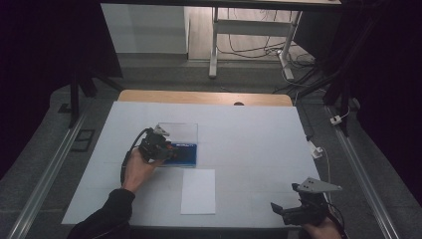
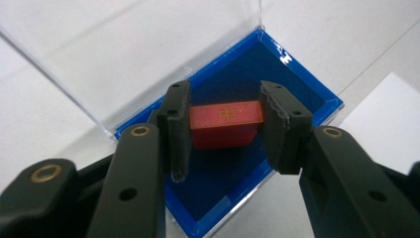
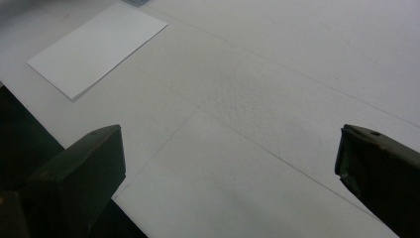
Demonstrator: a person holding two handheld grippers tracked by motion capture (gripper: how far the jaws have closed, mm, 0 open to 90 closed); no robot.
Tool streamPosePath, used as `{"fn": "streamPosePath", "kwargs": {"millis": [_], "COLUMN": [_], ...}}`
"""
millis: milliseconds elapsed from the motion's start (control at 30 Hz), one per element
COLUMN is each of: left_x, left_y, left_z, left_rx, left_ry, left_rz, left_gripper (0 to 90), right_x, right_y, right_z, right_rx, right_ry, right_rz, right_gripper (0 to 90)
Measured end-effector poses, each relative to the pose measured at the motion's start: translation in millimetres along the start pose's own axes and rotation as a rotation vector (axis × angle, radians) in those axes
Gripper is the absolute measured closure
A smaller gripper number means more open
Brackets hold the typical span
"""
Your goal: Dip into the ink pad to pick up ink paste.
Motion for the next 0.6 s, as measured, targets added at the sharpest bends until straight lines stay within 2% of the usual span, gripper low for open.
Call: {"fn": "streamPosePath", "kwargs": {"millis": [133, 267, 367, 600], "left_x": [0.8, 1.0, 1.8, 9.4], "left_y": [-0.1, -0.4, -0.8, -0.6], "left_z": [-1.5, -2.6, -3.2, -4.0], "left_rx": [-0.006, -0.013, -0.009, -0.016], "left_ry": [0.01, 0.01, 0.026, 0.108], "left_rz": [-0.01, -0.005, -0.001, -0.078], "left_gripper": [58.5, 58.7, 58.8, 59.0], "right_x": [0.0, -0.1, 0.0, -0.3], "right_y": [0.0, -0.2, -0.5, -0.6], "right_z": [0.0, -0.3, -0.3, -0.8], "right_rx": [0.0, -0.003, -0.008, -0.01], "right_ry": [0.0, -0.002, -0.005, -0.005], "right_rz": [0.001, 0.004, 0.007, 0.01], "right_gripper": [0.0, 0.0, 0.0, 0.0]}}
Point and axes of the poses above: each handheld gripper's, and its own axes: z roughly backward along the jaws, y roughly out of its top, x roughly to its right, the point moved 9 cm from there along -z, roughly forward along the jaws, and after that the axes turned 5 degrees about x, right-handed, at the moved point
